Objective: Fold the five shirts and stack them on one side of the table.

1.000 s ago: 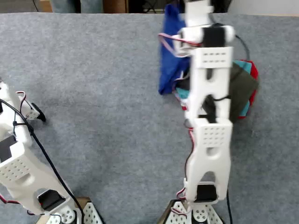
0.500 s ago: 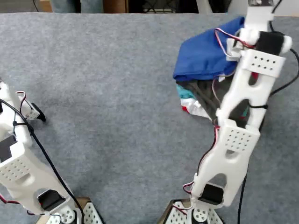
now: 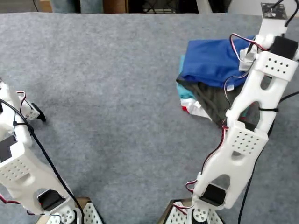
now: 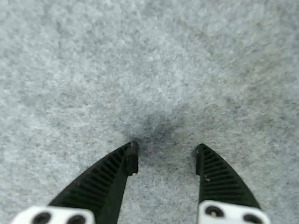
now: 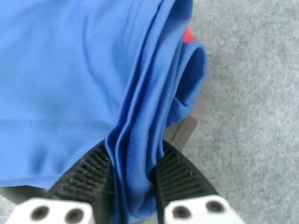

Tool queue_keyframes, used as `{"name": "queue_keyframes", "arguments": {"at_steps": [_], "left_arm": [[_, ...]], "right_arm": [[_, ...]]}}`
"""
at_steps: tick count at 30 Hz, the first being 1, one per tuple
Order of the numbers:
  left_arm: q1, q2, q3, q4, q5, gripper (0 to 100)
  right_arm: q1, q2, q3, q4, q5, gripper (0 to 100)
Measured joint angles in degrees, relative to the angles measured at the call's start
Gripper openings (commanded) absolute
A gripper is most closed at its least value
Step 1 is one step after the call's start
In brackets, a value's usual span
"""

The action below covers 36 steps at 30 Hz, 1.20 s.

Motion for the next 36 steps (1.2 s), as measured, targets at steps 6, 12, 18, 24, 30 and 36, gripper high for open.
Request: {"name": "queue_keyframes", "arguments": {"at_steps": [6,12,18,24,30,36], "left_arm": [[0.0,0.0,0.0,0.0,0.0,22],[2.9,0.0,-0.5,-0.4,-2.3,22],[6.9,0.1,-1.5,1.3,-2.2,22],[11.1,-0.3,1.1,2.8,-2.2,11],[16.6,-0.9,4.3,2.8,-7.8,7],[18.0,-0.6,4.5,3.7,-10.4,6]], "right_arm": [[0.2,-1.1,3.3,-0.1,0.6,16.2],[0.2,-9.8,11.7,-0.1,1.2,42.1],[0.2,-22.4,18.7,-0.1,1.4,29.2],[0.2,-34.9,23.8,-0.1,1.9,1.5],[0.2,-43.3,31.1,0.0,4.1,3.9],[0.2,-48.5,33.8,0.0,4.7,4.0]]}}
